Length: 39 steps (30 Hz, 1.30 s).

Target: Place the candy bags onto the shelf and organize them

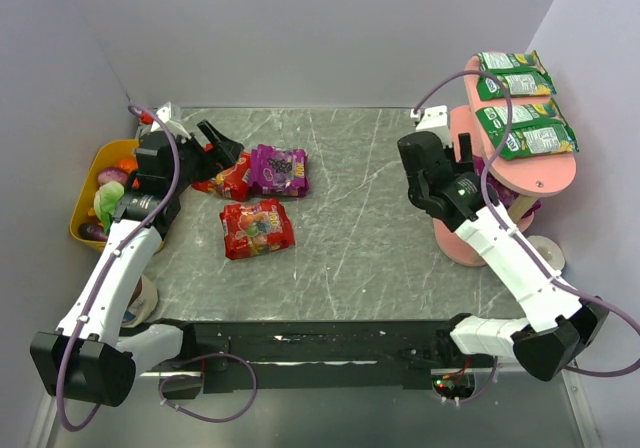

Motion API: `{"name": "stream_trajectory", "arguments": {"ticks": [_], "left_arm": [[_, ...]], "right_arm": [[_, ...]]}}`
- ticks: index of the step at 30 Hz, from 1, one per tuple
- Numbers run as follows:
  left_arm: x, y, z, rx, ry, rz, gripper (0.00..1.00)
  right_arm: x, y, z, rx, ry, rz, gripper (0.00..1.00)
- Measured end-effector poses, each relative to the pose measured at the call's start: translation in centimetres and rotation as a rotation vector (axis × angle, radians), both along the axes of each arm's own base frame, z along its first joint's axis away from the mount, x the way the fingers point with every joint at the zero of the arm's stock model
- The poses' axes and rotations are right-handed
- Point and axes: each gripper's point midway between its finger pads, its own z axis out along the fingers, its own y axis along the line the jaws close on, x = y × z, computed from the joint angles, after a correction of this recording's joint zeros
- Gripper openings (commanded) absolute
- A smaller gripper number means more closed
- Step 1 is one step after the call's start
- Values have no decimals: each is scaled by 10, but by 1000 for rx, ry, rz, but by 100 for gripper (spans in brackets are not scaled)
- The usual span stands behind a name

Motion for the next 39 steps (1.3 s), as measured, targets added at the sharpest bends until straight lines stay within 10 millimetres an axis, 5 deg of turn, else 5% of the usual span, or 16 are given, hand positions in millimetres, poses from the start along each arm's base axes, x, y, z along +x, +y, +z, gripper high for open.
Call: {"name": "stream_trajectory", "arguments": {"ticks": [7, 13, 23, 32, 39], "left_arm": [[0, 0, 0, 0, 0, 0, 96], [1, 0, -4, -2, 14, 2, 96], [-2, -2, -24, 4, 95, -10, 96], [-5, -12, -25, -31, 112, -56, 96], [-7, -15, -31, -33, 135, -72, 96]], "right_arm": [[10, 60, 5, 189, -12, 207, 99], [27, 134, -14, 402, 35, 412, 97], [86, 239, -107, 596, 256, 476, 96], [130, 303, -152, 729, 334, 495, 84], [150, 331, -191, 781, 399, 469, 80]]}}
